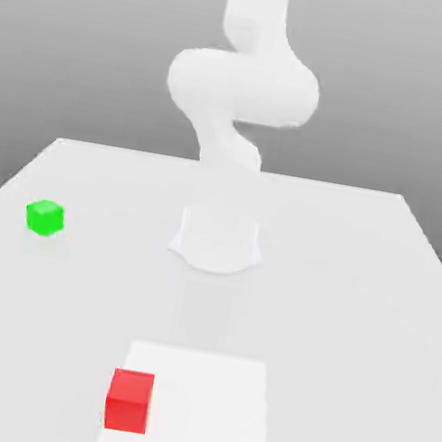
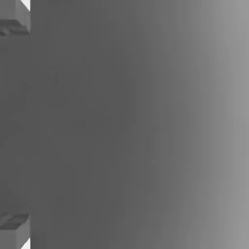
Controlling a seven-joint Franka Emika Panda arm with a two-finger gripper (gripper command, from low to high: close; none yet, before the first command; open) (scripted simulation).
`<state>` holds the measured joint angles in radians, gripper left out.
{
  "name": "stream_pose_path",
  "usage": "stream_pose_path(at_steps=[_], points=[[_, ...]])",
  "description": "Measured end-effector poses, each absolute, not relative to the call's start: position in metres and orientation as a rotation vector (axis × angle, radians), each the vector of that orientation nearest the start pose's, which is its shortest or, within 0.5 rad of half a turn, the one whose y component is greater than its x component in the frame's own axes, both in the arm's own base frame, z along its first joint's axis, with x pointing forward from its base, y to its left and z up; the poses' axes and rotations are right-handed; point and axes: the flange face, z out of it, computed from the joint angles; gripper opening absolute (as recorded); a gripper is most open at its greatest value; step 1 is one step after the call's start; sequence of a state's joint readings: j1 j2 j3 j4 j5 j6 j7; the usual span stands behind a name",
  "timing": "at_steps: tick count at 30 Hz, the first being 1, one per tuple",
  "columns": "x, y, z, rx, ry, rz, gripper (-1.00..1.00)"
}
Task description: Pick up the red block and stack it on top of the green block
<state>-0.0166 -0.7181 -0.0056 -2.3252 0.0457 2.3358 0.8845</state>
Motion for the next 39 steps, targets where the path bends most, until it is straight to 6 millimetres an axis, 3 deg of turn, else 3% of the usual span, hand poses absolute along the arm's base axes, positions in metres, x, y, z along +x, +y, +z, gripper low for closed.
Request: stream_pose_path(at_steps=[6, 13, 19, 26, 31, 32, 39], points=[[0.437, -0.025, 0.569, -2.199, 1.578, -0.579, 0.00], [0.471, -0.040, 0.441, -1.946, 2.031, -0.283, 0.00], [0.471, -0.053, 0.333, -1.670, 2.421, -0.100, 0.00], [0.440, -0.072, 0.220, -1.277, 2.846, -0.003, 0.00], [0.437, -0.074, 0.159, -1.233, 2.889, -0.003, 0.00], [0.436, -0.073, 0.150, -1.231, 2.890, -0.001, -1.00], [0.436, -0.074, 0.149, -1.230, 2.888, -0.004, -1.00]])
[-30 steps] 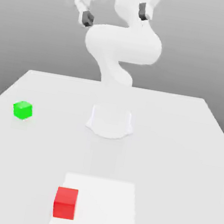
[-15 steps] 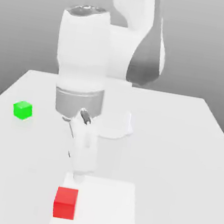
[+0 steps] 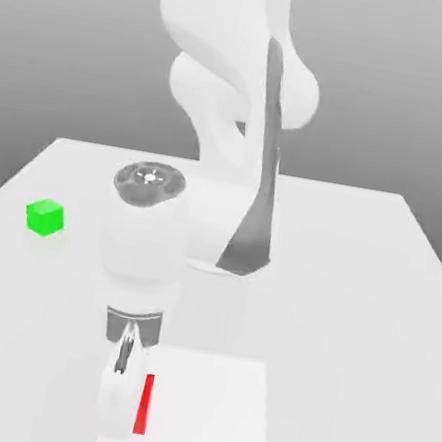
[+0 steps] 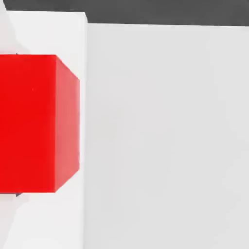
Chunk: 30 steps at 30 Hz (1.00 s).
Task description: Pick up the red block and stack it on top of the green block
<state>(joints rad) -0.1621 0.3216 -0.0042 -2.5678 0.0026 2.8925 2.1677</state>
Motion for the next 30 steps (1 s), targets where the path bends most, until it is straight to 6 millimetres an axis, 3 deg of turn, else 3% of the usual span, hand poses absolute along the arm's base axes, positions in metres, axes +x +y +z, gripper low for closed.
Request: stream_pose_path(at_steps=[5, 6, 8, 10, 13, 17, 24, 29, 30], points=[[0.436, -0.074, 0.199, -1.230, 2.889, -0.003, -1.00], [0.433, -0.084, 0.208, -1.229, 2.890, -0.008, -1.00], [0.416, -0.130, 0.220, -1.210, 2.903, -0.026, -1.00], [0.387, -0.187, 0.230, -1.161, 2.930, -0.042, -1.00], [0.337, -0.250, 0.242, -1.132, 2.952, -0.056, -1.00], [0.266, -0.305, 0.252, -1.151, 2.957, -0.057, -1.00], [0.127, -0.352, 0.256, -1.167, 2.950, -0.027, -1.00], [0.026, -0.350, 0.250, -1.156, 2.930, -0.004, -1.00], [0.015, -0.348, 0.248, -1.155, 2.925, -0.004, -1.00]])
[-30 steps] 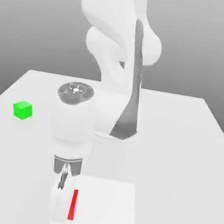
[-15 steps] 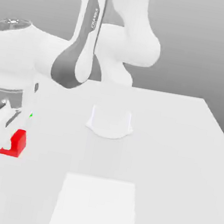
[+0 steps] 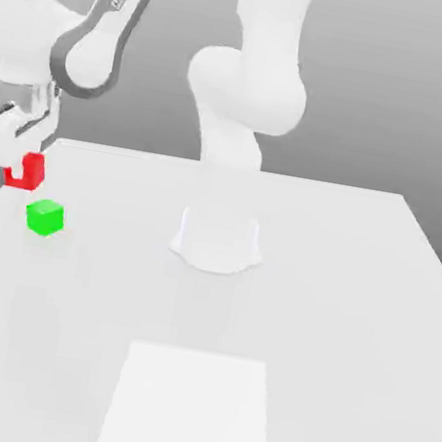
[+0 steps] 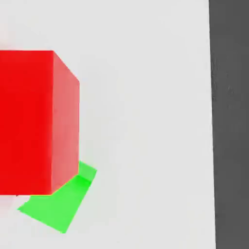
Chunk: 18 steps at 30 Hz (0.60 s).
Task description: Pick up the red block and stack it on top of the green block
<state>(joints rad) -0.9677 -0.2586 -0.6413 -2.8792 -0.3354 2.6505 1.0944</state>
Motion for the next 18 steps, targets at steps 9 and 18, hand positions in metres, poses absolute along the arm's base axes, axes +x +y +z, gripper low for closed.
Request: stream_pose_path(at_steps=[9, 18], points=[[0.005, -0.349, 0.222, -1.147, 2.915, -0.020, -1.00], [0.007, -0.347, 0.192, -1.159, 2.914, -0.011, -1.00]])
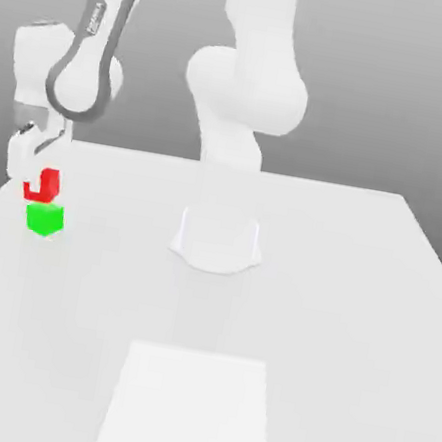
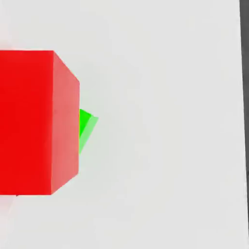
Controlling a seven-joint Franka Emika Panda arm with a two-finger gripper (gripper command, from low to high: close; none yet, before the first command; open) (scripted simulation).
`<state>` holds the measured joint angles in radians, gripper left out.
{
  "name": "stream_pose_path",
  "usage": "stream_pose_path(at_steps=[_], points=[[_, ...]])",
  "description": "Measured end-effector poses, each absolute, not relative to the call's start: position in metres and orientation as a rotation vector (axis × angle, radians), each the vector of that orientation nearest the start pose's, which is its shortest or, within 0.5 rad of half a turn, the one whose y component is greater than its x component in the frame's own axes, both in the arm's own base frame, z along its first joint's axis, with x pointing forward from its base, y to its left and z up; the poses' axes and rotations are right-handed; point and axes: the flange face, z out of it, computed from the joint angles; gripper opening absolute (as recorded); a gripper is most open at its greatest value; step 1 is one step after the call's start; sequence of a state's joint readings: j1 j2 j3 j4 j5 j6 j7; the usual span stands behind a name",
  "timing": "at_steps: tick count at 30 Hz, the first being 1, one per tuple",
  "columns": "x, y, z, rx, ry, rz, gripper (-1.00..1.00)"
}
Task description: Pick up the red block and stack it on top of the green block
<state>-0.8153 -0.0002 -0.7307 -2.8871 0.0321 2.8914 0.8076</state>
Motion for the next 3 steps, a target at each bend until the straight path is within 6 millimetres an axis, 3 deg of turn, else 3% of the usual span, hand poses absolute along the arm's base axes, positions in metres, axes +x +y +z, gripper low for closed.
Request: stream_pose_path(at_steps=[3], points=[[0.0055, -0.3457, 0.1808, -1.160, 2.917, -0.003, -1.00]])
